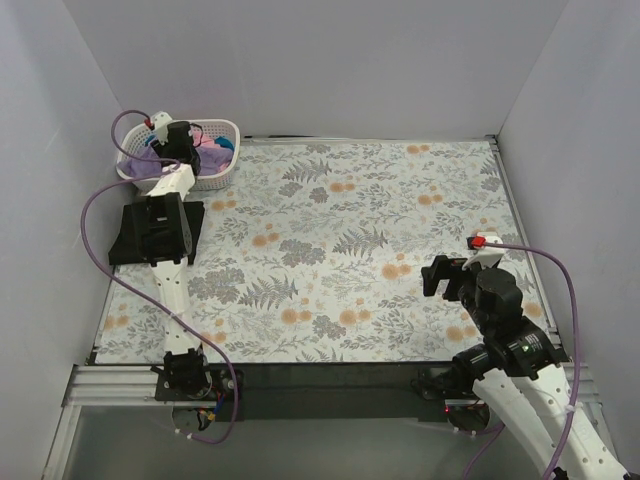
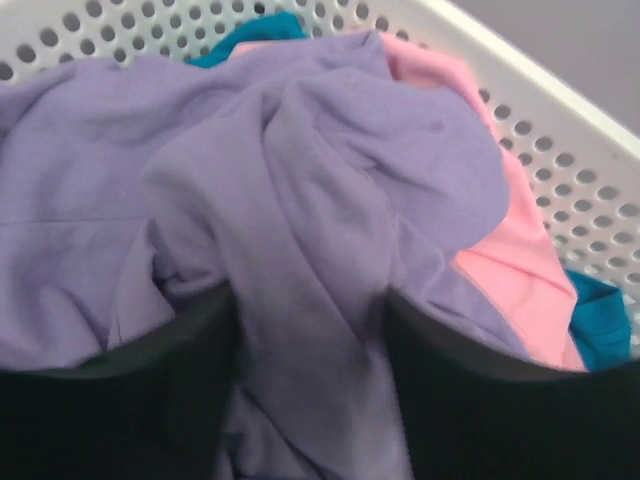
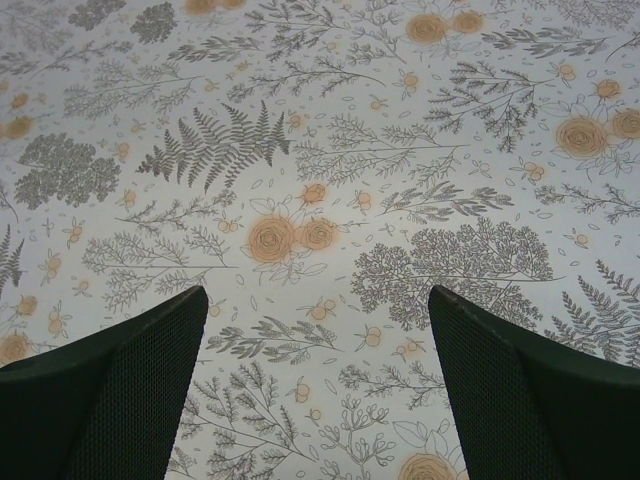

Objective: Fold and stack the t-shirts
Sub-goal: Grab the tshirt from the pile

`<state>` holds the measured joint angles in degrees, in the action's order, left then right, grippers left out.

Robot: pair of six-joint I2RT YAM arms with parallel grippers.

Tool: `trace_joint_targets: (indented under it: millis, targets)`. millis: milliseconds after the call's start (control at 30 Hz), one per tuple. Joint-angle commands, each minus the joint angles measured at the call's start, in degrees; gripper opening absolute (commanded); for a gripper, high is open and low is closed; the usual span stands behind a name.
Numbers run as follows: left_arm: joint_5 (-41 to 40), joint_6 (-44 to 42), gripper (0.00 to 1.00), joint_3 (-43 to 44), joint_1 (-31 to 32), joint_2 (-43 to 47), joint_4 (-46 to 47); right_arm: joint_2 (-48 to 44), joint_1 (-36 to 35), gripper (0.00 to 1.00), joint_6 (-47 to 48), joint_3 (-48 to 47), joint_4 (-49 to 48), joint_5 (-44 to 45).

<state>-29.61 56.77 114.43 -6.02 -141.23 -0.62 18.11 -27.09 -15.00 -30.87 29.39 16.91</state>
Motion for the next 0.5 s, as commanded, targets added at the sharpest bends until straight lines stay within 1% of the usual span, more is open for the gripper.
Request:
trace_joint_targets:
  millis: [0,33,67,100,167,300,333,467]
  targets:
    - [0.6,-1.8,0.43,1.6,0.1,3.8,5.2,1.8,-0.2,0.97,0.0,0.2,-2.8,-1.0]
    - [0.8,-1.9,0.34,1.3,0.2,4.6,5.5,2.1,-0.2,0.97,0.1,0.2,-2.8,-1.1]
    - [1.6,-2.0,0.19,0.4,0.2,5.1,5.7,2.3,-0.2,0.97,0.0,0.2,-2.9,-1.2]
    - [2.2,-2.1,0.11,0.0,0.2,5.5,6.0,2.6,-0.2,0.97,0.1,0.1,-2.9,-1.3]
    - [3.3,-1.9,0.0,-1.0,0.2,7.2,6.2,2.4,-0.2,0.96,0.0,0.2,-2.8,-1.3]
    - [5.9,0.3,0.0,-2.9,0.2,11.6,6.2,1.8,-0.2,0.96,0.1,0.4,-2.9,-1.6]
    - [6.6,0.7,0.0,-3.0,0.2,13.9,5.9,1.6,-0.3,0.96,0.1,0.4,-2.9,-1.5]
    - [9.9,1.6,0.0,-2.9,1.9,19.6,5.1,1.4,-0.2,0.96,0.2,0.4,-3.1,-1.8]
